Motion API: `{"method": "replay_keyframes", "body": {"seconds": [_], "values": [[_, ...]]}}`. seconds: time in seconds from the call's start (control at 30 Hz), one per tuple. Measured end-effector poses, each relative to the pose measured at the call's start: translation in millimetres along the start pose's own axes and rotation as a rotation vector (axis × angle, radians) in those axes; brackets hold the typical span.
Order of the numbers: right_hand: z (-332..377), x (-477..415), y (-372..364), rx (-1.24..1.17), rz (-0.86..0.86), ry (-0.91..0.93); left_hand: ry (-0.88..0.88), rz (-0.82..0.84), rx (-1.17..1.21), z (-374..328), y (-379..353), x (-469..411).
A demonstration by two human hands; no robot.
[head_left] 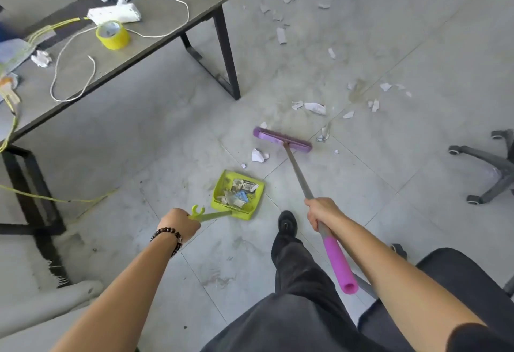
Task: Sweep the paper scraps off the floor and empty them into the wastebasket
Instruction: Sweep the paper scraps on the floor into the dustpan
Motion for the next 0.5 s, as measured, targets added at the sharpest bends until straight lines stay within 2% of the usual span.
{"method": "replay_keyframes", "body": {"seconds": [0.3, 0.4, 0.5], "values": [[181, -85, 38, 0.208, -0.013, 0.059, 0.027, 0.056, -0.033, -77, 54, -72], [211, -96, 35, 0.361, -0.092, 0.02, 0.016, 0.074, -0.071, -84, 61, -91], [213, -91, 16, 0.449, -0.071, -0.022, 0.008, 0.08, -0.12, -89, 76, -112]]}}
Point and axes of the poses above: each hand's wrist, its own x-axis away from the middle knuckle, its own y-axis out of the back of the hand, z = x × y, the point moved 8 cm from there along -x, towards the middle knuckle, and after that the axes turned 5 degrees about x, right-handed, at the moved point
